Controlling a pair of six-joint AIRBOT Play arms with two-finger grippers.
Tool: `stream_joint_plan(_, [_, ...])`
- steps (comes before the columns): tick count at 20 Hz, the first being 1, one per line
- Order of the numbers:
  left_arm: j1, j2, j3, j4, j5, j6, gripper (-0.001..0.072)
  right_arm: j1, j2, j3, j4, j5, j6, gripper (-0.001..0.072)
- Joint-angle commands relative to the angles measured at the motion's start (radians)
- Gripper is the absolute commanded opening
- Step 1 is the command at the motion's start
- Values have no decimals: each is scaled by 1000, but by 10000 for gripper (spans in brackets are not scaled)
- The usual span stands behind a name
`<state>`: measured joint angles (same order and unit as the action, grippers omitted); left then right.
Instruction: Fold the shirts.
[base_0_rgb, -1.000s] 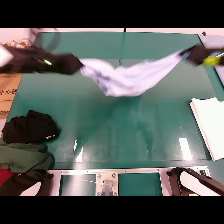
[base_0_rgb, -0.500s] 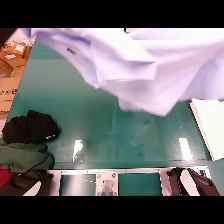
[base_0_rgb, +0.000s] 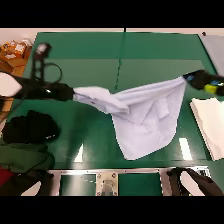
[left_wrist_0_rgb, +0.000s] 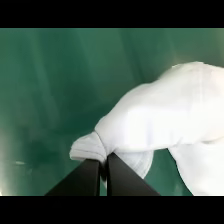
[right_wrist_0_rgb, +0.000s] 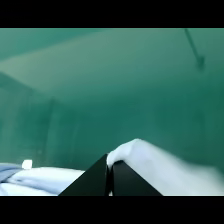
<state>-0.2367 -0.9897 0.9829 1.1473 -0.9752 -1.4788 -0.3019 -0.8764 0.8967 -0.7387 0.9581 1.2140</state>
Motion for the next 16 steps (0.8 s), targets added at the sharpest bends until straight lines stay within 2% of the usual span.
stream_joint_plan(1, [1, -147, -187, -119, 220, 48, 23, 110, -230, -112, 11, -162, -75, 13])
stream_joint_plan(2, [1, -202, -182, -127, 243, 48, 103, 121, -303, -90, 11, -169, -75, 14])
stream_joint_plan(3, [1, -244, -174, -136, 266, 47, 336, 123, -358, -63, 10, -169, -75, 14])
stream_joint_plan(4, [1, -279, -155, -134, 272, 47, 391, 120, -398, -33, 9, -169, -75, 14])
stream_joint_plan(6, [30, -301, -95, -132, 224, 47, 392, 88, -423, 30, -6, -158, -74, 14])
stream_joint_plan(9, [98, -300, 65, -135, -43, 47, 393, -1, -420, 123, -6, -77, -74, 15])
stream_joint_plan(11, [77, -301, 103, -155, -140, 47, 394, -29, -421, 130, -9, -47, -74, 15])
stream_joint_plan(12, [41, -304, 96, -173, -129, 47, 424, -30, -421, 122, -14, -48, -74, 15])
stream_joint_plan(13, [-14, -307, 74, -187, -73, 43, 577, -29, -421, 112, -13, -48, -74, 15])
stream_joint_plan(14, [-71, -312, 46, -201, 1, 28, 623, -24, -422, 103, -14, -48, -74, 15])
stream_joint_plan(16, [-190, -355, 18, -224, 148, 12, 624, -18, -424, 96, -14, -48, -75, 15])
